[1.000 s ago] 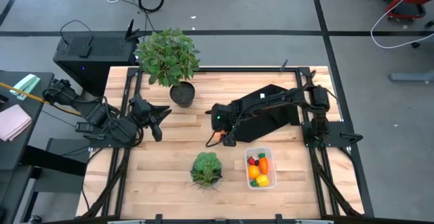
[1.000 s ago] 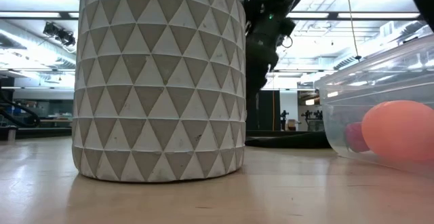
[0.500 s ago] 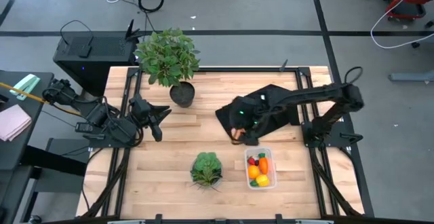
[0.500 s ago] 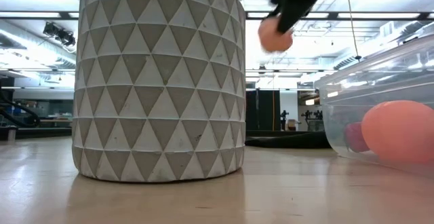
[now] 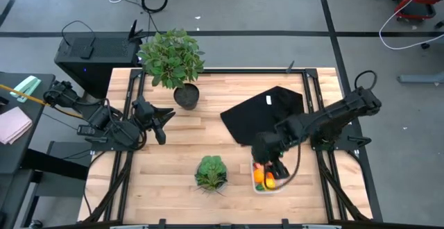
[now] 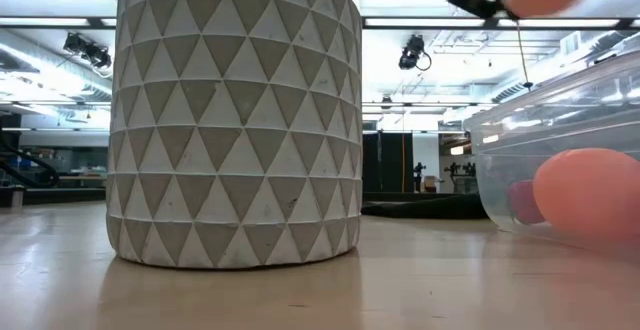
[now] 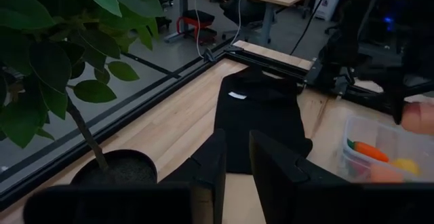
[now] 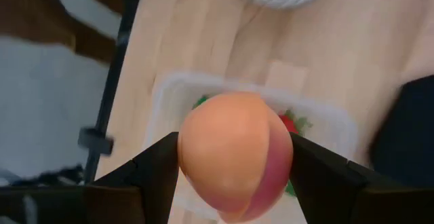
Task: Pick and placing Produce into tupperware
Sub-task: Put the peach into the transparent bin
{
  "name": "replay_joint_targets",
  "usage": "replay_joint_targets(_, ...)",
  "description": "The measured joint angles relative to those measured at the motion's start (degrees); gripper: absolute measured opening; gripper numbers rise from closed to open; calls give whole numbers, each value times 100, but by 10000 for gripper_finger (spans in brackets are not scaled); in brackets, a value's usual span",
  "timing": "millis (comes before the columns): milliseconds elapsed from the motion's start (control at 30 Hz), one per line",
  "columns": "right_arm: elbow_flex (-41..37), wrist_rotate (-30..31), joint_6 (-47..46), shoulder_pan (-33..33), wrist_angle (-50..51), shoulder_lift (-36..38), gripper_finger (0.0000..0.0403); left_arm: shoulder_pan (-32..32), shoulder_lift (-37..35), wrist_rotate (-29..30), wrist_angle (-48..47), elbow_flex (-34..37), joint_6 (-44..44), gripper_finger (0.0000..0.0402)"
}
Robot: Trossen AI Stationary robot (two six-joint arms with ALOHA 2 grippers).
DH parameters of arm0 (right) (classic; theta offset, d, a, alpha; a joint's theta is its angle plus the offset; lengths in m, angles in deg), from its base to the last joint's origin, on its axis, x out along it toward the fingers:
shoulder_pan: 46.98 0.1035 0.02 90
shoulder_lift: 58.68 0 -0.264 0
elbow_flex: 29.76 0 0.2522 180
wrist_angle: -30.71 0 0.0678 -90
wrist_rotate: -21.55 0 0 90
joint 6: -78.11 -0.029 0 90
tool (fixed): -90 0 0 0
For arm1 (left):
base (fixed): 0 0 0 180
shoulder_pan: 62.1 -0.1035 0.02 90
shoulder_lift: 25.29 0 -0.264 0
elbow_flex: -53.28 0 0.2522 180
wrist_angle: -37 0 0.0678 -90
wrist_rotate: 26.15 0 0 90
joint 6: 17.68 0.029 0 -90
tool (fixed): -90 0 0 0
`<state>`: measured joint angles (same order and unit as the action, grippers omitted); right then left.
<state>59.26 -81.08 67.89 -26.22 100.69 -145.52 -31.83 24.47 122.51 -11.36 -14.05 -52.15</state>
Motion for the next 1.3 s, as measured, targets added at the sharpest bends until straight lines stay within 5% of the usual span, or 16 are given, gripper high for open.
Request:
replay_joint_targets(500,-1591,749,-1001,301,-594,-55,252,1,0,0,8,0,60,74)
replay_joint_targets(1300,-1655,1425,-1064,301,-1477,-470,251,1,-2,-2,9,0,65,75)
